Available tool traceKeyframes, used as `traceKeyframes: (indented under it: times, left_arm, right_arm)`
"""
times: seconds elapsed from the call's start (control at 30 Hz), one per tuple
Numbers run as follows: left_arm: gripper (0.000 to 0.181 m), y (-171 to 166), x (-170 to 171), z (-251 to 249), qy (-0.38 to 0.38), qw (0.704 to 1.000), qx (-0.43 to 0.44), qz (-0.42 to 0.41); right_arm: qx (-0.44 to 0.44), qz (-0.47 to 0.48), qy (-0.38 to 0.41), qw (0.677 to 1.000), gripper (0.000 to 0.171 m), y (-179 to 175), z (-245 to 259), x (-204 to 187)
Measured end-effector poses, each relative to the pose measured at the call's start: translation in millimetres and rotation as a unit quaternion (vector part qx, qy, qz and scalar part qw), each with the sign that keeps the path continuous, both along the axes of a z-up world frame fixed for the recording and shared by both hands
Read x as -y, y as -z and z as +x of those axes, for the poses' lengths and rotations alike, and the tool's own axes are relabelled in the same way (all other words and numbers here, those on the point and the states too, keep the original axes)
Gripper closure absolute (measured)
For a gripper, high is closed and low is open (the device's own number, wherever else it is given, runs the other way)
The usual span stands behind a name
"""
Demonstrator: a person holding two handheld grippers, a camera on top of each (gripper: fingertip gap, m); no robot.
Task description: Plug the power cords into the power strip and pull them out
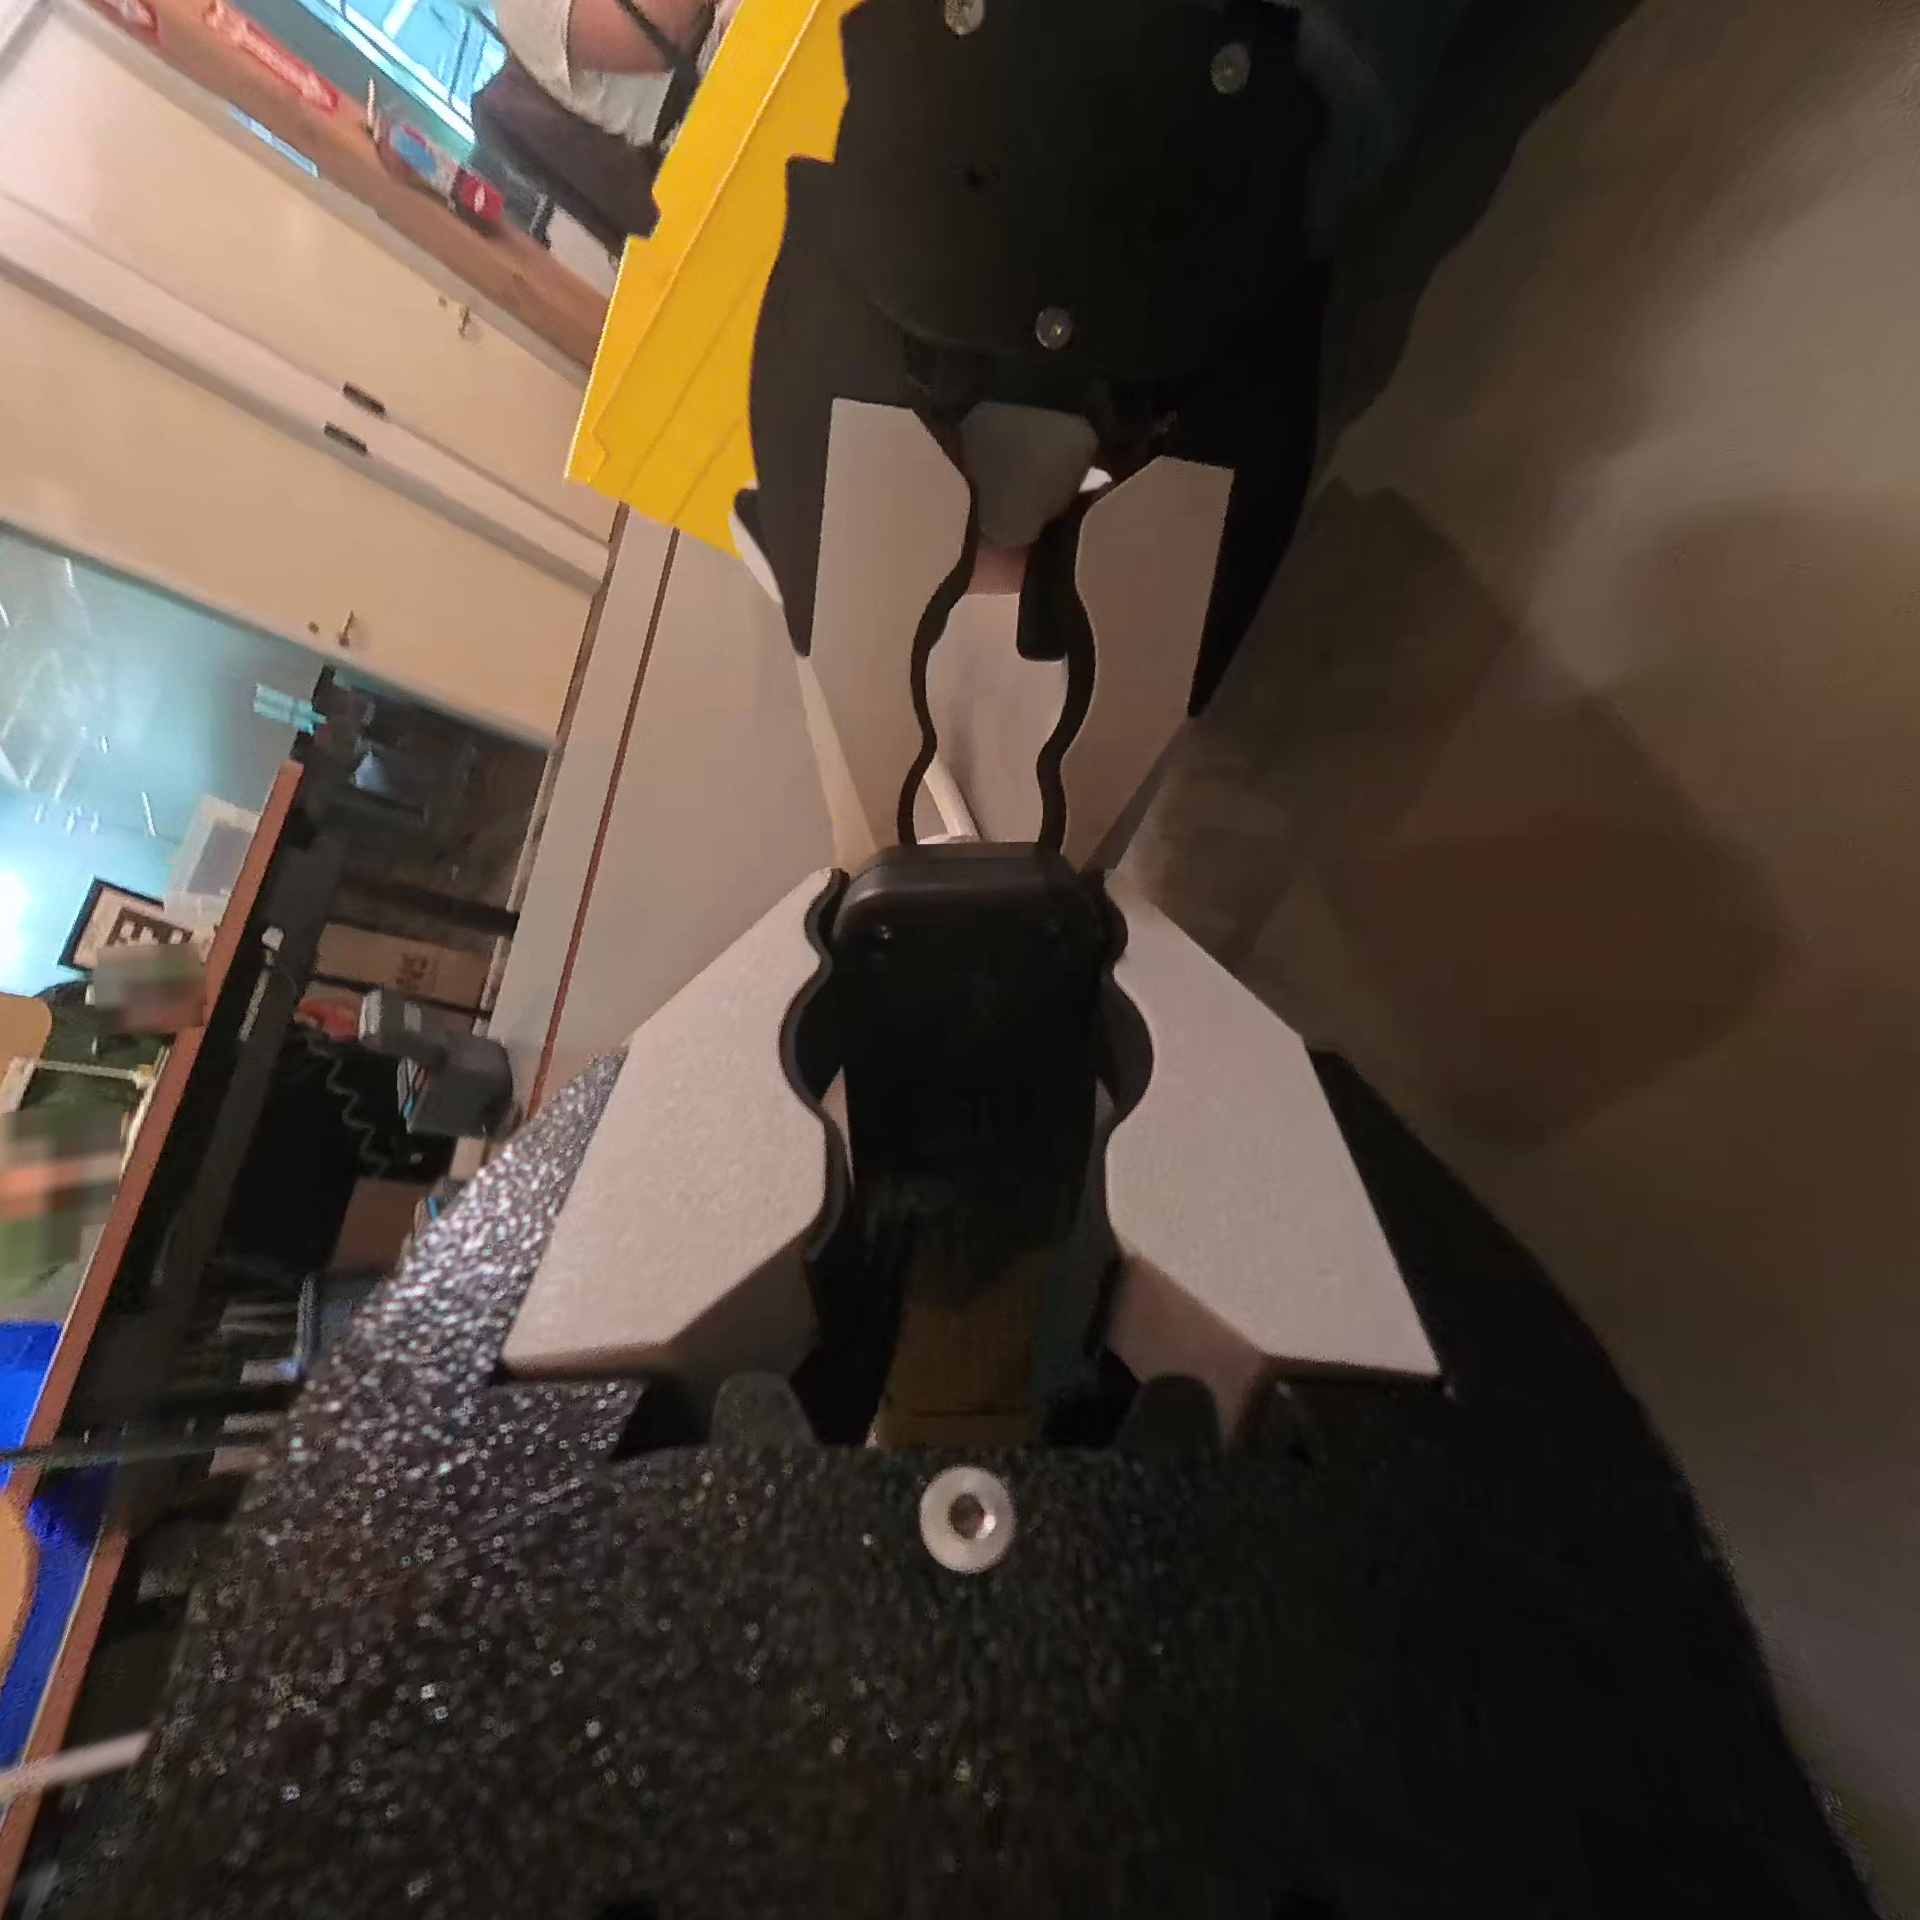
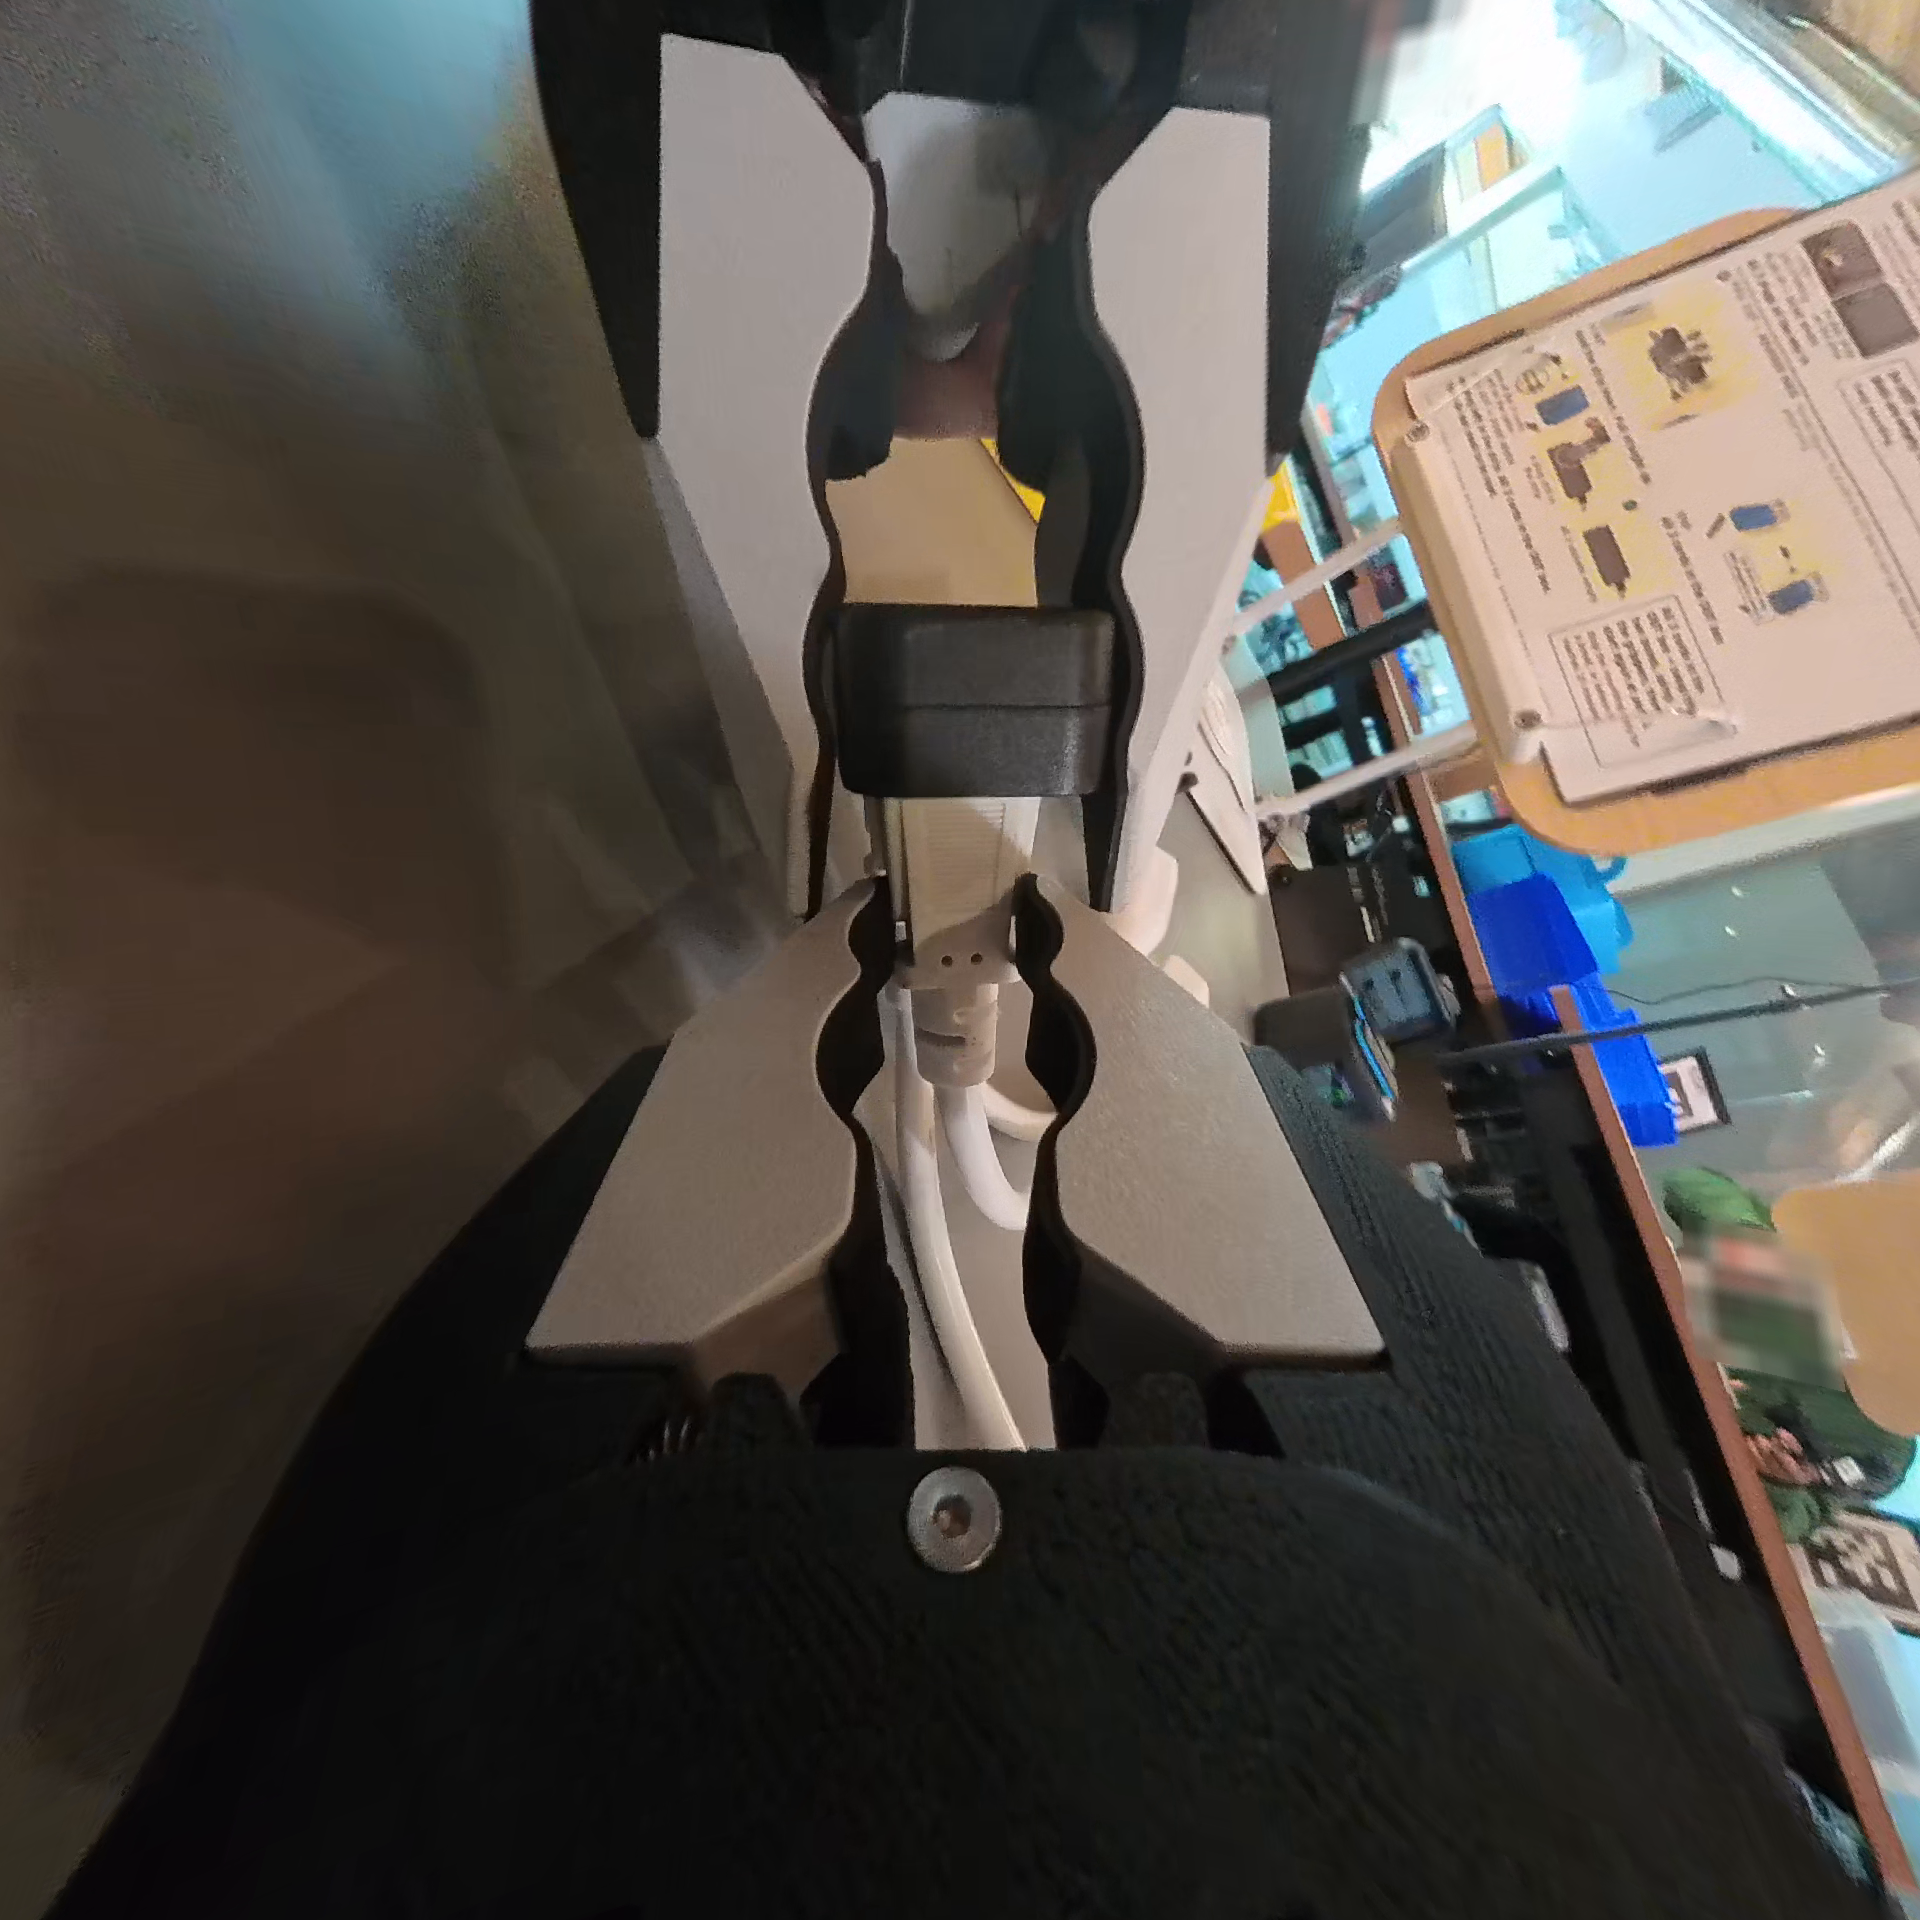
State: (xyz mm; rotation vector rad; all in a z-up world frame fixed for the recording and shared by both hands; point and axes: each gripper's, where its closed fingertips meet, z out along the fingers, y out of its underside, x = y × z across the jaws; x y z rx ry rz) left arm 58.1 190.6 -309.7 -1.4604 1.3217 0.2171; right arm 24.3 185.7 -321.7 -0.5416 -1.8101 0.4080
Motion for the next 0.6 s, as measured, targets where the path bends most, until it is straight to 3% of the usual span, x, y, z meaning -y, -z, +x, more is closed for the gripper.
traceKeyframes:
  times: [0.27, 0.6]
  left_arm:
    - [0.138, 7.1, -34.6, 12.2, 0.064, 0.994, 0.013, 0.083]
    - [0.138, 8.2, -14.2, 3.1, 0.081, 0.993, 0.007, 0.091]
  right_arm:
    - [-0.034, 0.037, 0.033, 0.998, 0.148, 8.0, 11.5, -43.5]
    - [-0.043, 0.03, -0.009, 0.999, 0.148, 6.3, 11.8, -23.1]
